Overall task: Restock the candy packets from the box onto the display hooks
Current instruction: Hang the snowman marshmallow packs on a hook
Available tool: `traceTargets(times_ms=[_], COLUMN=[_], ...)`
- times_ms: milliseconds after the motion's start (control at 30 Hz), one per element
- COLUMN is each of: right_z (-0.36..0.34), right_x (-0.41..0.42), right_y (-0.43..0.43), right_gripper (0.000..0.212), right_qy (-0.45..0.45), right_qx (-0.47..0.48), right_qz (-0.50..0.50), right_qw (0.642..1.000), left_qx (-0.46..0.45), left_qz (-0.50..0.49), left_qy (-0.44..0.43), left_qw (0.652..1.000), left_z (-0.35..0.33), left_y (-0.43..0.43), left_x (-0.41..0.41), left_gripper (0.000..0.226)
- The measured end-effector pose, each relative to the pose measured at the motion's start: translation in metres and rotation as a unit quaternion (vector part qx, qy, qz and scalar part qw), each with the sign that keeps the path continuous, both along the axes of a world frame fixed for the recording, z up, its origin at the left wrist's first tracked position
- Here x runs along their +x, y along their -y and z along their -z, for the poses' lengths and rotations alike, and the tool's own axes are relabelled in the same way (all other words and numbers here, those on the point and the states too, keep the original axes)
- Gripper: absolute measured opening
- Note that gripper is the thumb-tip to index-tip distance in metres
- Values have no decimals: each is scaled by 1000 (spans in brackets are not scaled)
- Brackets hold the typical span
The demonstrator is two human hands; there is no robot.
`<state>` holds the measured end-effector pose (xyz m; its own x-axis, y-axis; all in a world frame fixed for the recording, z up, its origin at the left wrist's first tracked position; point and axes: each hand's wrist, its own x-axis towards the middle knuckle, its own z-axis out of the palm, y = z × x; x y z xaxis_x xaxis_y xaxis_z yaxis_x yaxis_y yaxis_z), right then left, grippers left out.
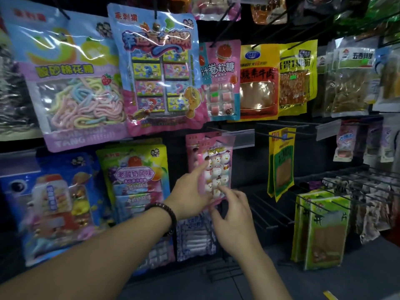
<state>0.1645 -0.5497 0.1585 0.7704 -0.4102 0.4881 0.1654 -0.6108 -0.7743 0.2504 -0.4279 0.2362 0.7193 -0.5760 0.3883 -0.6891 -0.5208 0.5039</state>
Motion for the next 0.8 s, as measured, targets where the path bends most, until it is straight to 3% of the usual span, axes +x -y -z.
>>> traceTargets(times_ms=[300, 433, 633, 800], right_z=[4, 17, 81, 177], right_x=[-36, -53, -71, -69], right_y=[-74, -125, -232, -308], right_gripper=[50, 41, 24, 19], right_qy=[-95, -154, -247, -358], right_qx=[-111, -157, -94, -94], right_qz=[-70, -107, -247, -295], right_qw=[987, 970, 932, 881], left_qx=[134, 231, 330, 324], left_qz=[5, -9, -48, -78], left_qy=[-14, -29, -103, -215], left_qw=[991, 972, 937, 918], left_z=[53, 81, 131, 183], left_y=[-155, -248, -363, -428], left_x=[-71, -94, -137, -169], left_gripper=[33, 28, 21, 15])
